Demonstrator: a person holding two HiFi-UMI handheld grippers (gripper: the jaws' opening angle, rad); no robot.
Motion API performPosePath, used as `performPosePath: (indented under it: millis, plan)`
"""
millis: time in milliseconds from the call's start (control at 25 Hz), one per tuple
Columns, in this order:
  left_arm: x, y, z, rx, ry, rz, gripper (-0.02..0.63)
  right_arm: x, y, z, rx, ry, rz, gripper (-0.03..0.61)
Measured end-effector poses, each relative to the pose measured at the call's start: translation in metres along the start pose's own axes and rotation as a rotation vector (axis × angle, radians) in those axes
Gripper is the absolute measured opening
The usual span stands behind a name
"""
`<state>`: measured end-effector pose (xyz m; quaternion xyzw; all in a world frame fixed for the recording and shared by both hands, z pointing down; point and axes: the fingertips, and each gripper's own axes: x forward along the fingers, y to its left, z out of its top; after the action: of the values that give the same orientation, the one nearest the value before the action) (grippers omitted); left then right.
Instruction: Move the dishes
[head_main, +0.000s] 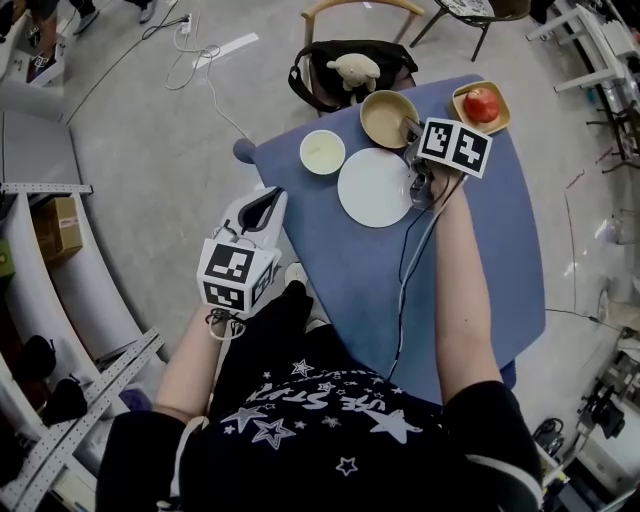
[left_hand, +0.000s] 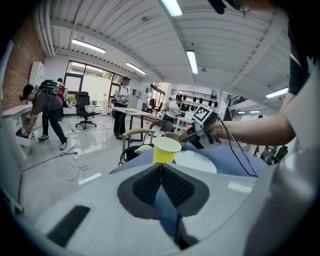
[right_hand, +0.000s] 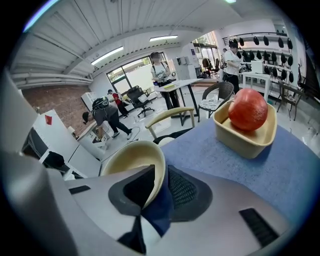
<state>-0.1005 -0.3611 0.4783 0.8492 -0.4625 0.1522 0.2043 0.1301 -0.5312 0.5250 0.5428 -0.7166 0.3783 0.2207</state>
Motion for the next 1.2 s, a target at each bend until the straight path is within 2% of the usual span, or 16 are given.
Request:
performPosePath:
  millis: [200, 480, 680, 920, 1200]
  plan:
    - [-0.008, -0.001, 0.001, 0.0, -0.013, 0.013, 0.02, -0.011, 0.002, -0.001, 0.002, -0.033, 0.006, 0.153]
    - [-0.031, -0.016, 0.011, 0.026, -0.054, 0.031, 0.02, -0.063, 0.003, -0.006, -0.008, -0.143, -0.008, 0.164]
    - [-0.056, -0.043, 0.008, 0.033, -0.081, 0.043, 0.02, -0.108, 0.006, -0.022, -0.012, -0.204, 0.009, 0.163]
    - [-0.088, -0.082, -0.002, 0.019, -0.112, 0.054, 0.02, -0.161, 0.015, -0.06, -0.069, -0.216, 0.041, 0.151]
    - [-0.118, -0.134, -0.012, 0.03, -0.151, 0.049, 0.02, -0.218, 0.022, -0.114, -0.144, -0.207, 0.06, 0.085]
